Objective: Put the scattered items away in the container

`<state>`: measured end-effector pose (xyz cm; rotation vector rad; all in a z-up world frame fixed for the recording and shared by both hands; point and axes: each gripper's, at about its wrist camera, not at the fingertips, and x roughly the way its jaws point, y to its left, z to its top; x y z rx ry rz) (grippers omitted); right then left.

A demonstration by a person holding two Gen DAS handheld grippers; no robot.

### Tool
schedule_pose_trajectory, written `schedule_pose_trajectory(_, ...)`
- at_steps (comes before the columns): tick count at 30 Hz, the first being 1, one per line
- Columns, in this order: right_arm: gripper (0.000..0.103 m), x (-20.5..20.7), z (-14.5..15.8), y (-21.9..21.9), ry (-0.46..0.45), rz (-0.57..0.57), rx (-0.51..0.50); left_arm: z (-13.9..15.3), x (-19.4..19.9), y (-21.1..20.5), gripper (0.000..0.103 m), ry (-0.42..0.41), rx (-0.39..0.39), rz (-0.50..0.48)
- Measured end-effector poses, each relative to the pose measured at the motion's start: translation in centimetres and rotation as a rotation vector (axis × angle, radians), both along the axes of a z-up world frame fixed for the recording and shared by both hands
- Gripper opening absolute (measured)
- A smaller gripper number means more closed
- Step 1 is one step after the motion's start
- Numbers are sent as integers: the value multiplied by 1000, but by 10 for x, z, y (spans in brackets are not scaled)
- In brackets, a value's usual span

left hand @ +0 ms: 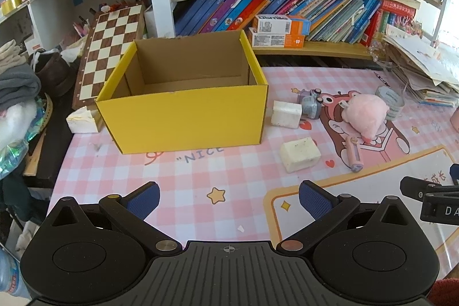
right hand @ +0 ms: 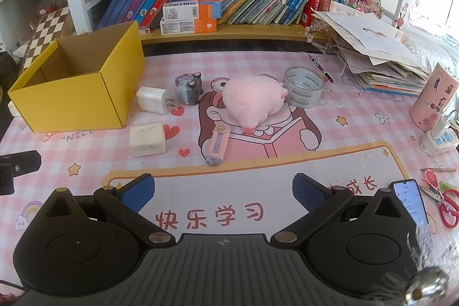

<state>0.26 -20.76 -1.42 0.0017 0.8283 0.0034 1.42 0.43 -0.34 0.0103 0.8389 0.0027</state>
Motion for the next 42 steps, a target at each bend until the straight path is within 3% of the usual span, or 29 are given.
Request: schedule_pose_trajectory(42,103,5,-3,3,21,6,-3,-5,6,0,103,23,-6,-4)
